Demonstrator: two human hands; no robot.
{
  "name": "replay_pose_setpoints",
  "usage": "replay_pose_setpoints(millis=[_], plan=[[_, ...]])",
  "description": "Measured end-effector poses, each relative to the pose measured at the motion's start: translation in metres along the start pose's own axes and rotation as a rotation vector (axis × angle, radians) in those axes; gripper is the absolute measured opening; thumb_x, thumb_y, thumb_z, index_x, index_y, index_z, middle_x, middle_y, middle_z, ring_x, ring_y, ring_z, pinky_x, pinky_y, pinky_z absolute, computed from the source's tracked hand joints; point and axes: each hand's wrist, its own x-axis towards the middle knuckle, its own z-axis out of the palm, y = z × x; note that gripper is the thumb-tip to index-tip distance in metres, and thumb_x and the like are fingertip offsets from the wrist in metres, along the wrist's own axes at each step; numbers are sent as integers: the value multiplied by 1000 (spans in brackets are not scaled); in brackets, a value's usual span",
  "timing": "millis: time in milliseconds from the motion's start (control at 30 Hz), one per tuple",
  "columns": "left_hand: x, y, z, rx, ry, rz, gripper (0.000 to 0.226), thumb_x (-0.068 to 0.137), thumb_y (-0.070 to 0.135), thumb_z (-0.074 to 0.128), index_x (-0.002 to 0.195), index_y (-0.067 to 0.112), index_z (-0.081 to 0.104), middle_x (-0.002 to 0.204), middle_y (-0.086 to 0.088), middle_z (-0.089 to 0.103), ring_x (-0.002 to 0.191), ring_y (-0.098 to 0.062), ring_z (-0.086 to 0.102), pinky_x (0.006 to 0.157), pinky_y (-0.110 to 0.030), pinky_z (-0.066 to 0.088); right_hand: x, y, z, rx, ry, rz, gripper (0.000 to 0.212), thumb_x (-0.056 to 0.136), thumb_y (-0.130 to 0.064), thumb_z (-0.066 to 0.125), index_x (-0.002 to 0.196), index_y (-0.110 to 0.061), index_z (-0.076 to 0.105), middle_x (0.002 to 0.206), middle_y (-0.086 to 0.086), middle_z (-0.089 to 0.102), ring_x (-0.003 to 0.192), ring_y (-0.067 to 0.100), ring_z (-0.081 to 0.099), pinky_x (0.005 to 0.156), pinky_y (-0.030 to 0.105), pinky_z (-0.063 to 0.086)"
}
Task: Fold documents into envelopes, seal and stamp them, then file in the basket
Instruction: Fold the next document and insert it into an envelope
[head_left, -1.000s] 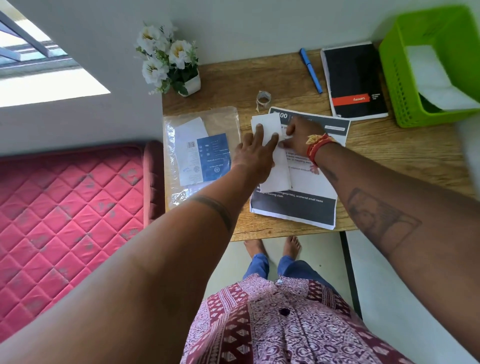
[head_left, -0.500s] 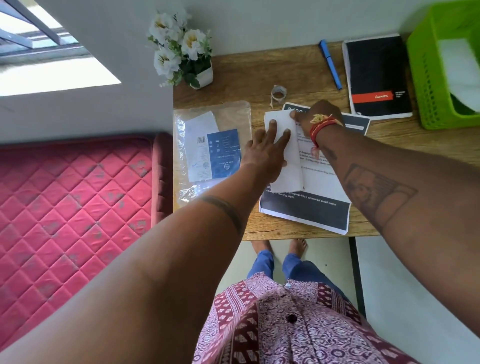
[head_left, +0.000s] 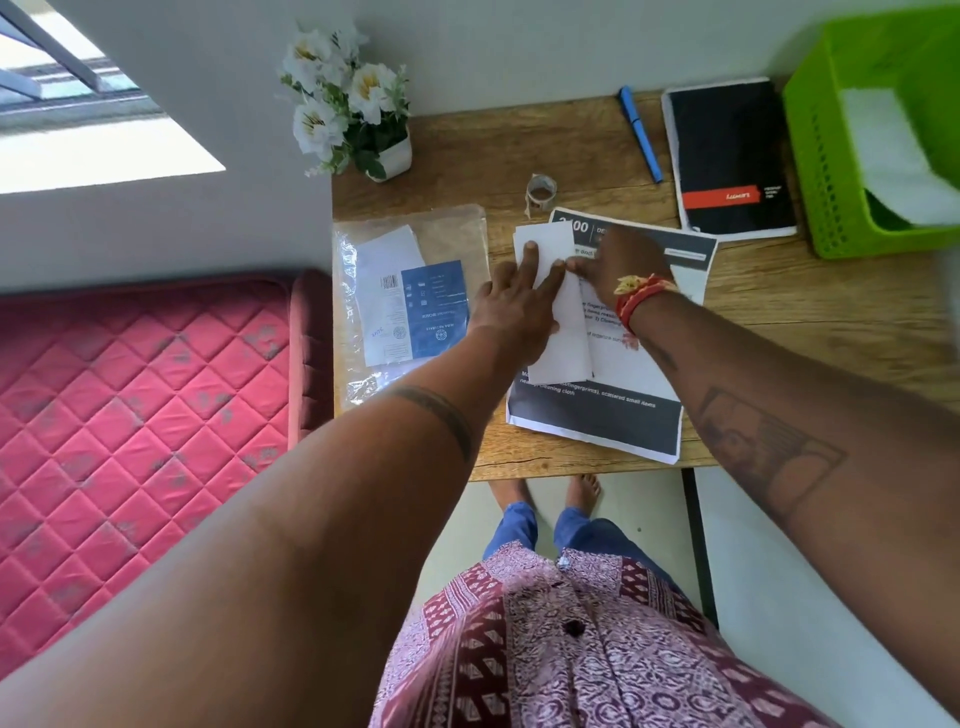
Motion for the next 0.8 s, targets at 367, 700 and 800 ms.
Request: replay_pose_setpoints(millis=[367, 700, 800], plan=[[1, 0, -1, 22, -31, 5, 86, 102, 44, 58, 166, 31, 2, 173, -11, -12, 156, -40, 2, 121, -58, 23, -44, 24, -9, -188, -204, -34, 75, 77, -66, 76, 122, -10, 54, 119, 17, 66, 106, 39, 62, 94, 47, 52], [1, 3, -2, 25, -29, -6, 86, 101, 40, 61, 165, 31, 4, 173, -11, -11, 156, -41, 4, 120, -60, 25, -67, 35, -4, -342, -306, -99, 86, 68, -71, 78, 125, -14, 50, 125, 15, 61, 115, 39, 56, 98, 50, 49], [-1, 4, 0, 21, -15, -9, 87, 101, 39, 62, 165, 31, 4, 173, -10, -11, 157, -40, 3, 120, -61, 26, -73, 35, -3, -374, -295, -132, 87, 64, -71, 81, 124, -15, 51, 121, 14, 60, 113, 38, 55, 97, 51, 50]])
